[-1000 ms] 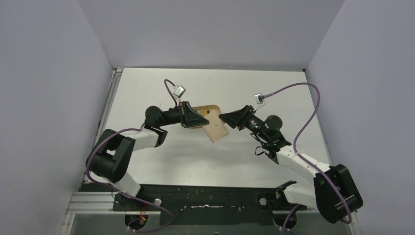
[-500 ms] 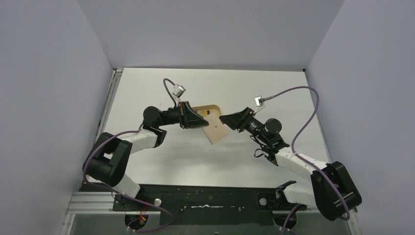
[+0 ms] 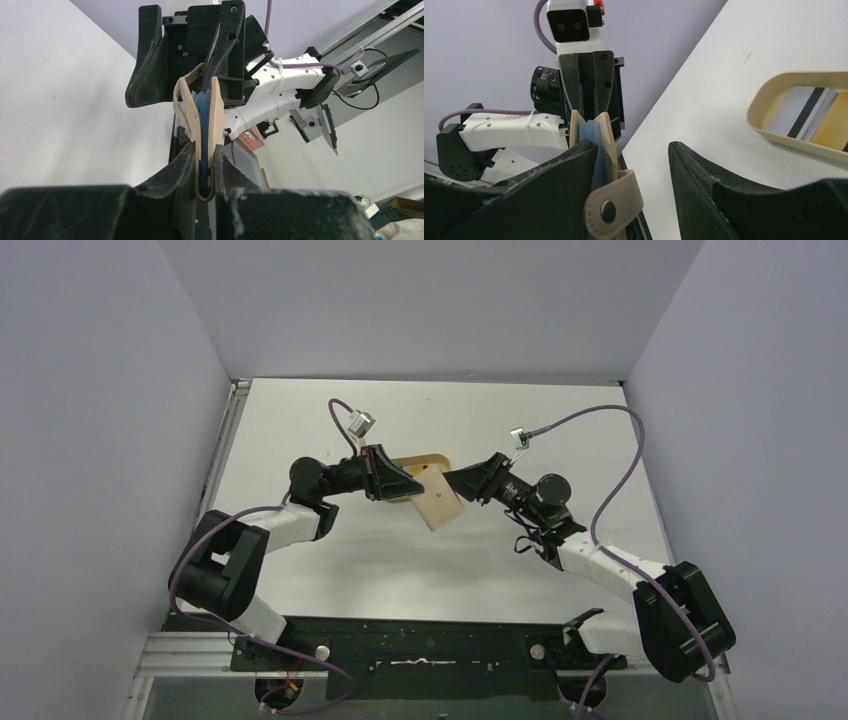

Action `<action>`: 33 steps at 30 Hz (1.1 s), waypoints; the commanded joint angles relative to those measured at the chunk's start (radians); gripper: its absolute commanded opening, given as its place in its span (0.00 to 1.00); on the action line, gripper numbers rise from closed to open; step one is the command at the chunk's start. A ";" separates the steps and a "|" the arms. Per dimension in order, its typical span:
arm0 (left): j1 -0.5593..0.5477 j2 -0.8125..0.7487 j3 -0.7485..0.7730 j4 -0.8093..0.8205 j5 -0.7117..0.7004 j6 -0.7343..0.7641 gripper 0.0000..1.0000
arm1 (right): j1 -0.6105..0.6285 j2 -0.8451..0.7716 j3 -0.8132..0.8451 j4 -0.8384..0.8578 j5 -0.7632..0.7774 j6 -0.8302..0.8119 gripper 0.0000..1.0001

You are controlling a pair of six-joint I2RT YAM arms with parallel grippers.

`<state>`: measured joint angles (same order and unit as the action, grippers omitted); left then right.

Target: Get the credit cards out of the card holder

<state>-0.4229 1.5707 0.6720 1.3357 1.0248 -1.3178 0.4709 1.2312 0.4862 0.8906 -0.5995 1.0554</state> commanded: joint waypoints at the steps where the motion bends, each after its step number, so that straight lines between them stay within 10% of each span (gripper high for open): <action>1: 0.018 0.003 0.028 0.066 -0.065 0.027 0.00 | 0.067 0.042 0.065 0.102 -0.096 0.002 0.57; 8: 0.054 -0.012 0.005 0.040 -0.089 0.066 0.00 | 0.121 0.108 0.085 0.127 -0.133 0.007 0.53; 13: 0.060 -0.012 0.001 0.038 -0.093 0.069 0.00 | 0.123 0.128 0.093 0.121 -0.138 0.006 0.11; 16: 0.069 -0.002 -0.017 0.035 -0.099 0.053 0.24 | 0.116 0.111 0.094 0.067 -0.125 -0.015 0.00; 17: 0.075 0.006 -0.028 0.040 -0.101 0.044 0.59 | 0.111 0.088 0.092 0.025 -0.117 -0.033 0.00; 19: 0.081 0.019 -0.068 0.055 -0.115 0.027 0.95 | 0.098 0.048 0.087 -0.099 -0.081 -0.081 0.00; 23: 0.086 0.000 -0.194 0.028 -0.189 0.090 0.97 | 0.080 -0.070 0.075 -0.413 0.050 -0.198 0.00; 33: -0.023 -0.268 -0.323 -0.603 -0.479 0.435 0.97 | 0.057 -0.123 -0.028 -0.581 0.260 -0.137 0.00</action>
<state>-0.3794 1.4109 0.3351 0.9688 0.7013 -1.0710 0.5304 1.1221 0.4969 0.3416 -0.4644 0.8867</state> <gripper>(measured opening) 0.971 0.052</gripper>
